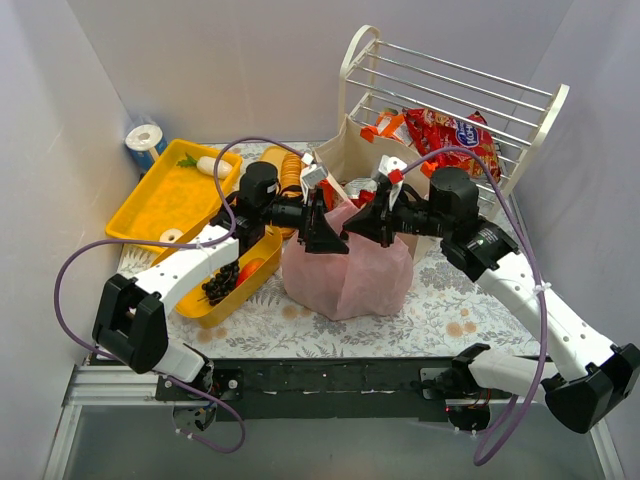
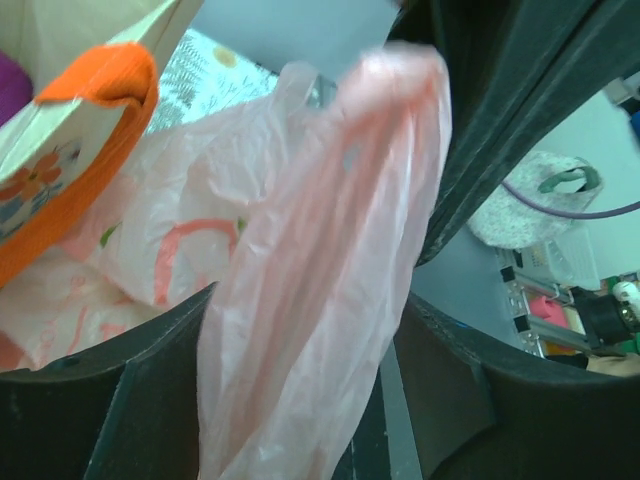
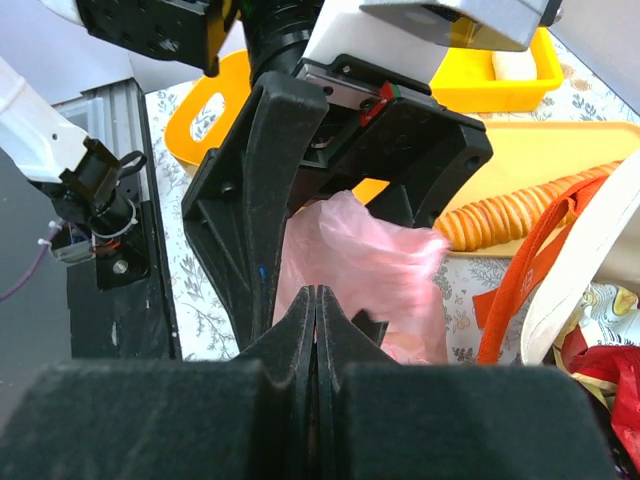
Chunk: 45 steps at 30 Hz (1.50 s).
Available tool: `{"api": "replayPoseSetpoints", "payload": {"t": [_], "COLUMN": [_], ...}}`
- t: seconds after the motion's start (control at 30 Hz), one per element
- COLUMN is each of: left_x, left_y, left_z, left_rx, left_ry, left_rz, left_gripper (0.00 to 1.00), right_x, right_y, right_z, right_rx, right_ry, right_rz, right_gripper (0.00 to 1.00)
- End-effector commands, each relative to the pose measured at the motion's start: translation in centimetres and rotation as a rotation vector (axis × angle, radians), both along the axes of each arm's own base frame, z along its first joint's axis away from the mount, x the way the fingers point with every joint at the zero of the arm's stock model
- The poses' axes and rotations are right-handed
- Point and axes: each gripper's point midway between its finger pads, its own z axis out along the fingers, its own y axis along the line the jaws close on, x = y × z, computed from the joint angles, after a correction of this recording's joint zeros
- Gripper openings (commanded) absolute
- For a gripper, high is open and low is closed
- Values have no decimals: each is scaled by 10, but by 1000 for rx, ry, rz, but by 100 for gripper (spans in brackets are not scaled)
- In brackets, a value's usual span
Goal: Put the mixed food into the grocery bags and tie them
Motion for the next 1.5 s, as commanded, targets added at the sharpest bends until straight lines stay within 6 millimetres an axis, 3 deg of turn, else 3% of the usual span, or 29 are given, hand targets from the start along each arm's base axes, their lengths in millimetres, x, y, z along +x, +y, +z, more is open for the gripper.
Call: {"api": "replayPoseSetpoints", "payload": {"t": [0.0, 0.13, 0.37, 0.47, 0.5, 0.57, 0.6, 0.63, 0.7, 0.73, 0.83, 1.0, 1.1, 1.13, 1.2, 1.47], "left_x": [-12, -20, -16, -11, -10, -9, -7, -8, -8, -9, -9, -11, -12, -12, -12, -16], "left_y": [-3, -2, -8, -10, -10, -10, -9, -9, -6, -4, -2, -1, 0, 0, 0, 1], "left_z": [19, 17, 11, 9, 7, 6, 6, 3, 6, 3, 4, 4, 7, 7, 7, 8], "left_rx": [-87, -120, -150, -151, -152, -154, -155, -146, -153, -146, -152, -157, -166, -166, -166, -170], "left_ry": [14, 35, 69, 82, 87, 82, 72, 79, 46, 47, 29, 28, 17, 18, 17, 15], "left_rz": [-67, -76, -40, -10, -7, 5, 20, 28, 52, 60, 84, 88, 89, 89, 87, 59], "left_gripper": [64, 65, 59, 43, 24, 7, 2, 0, 0, 0, 0, 0, 0, 0, 0, 0], "right_x": [-4, 2, 2, 1, 0, -1, -1, 6, 11, 14, 22, 18, 3, -5, -12, -1], "right_y": [1, 4, 9, 10, 10, 10, 9, 6, -1, -5, -25, -50, -46, -43, -40, -37], "right_z": [37, 32, 26, 24, 23, 23, 25, 27, 32, 35, 43, 46, 31, 18, 13, -6], "right_rx": [87, 87, 97, 99, 100, 104, 113, 114, 112, 112, 122, 142, 156, 152, 167, 159], "right_ry": [-68, -66, -29, -21, -17, -12, -15, -18, -31, -37, -72, -141, -165, -151, -167, -229], "right_rz": [5, -5, 15, 20, 21, 22, 19, -29, -74, -98, -143, -155, -72, -24, 26, 21], "right_gripper": [2, 2, 3, 4, 4, 11, 16, 33, 55, 70, 84, 87, 87, 87, 87, 87]}}
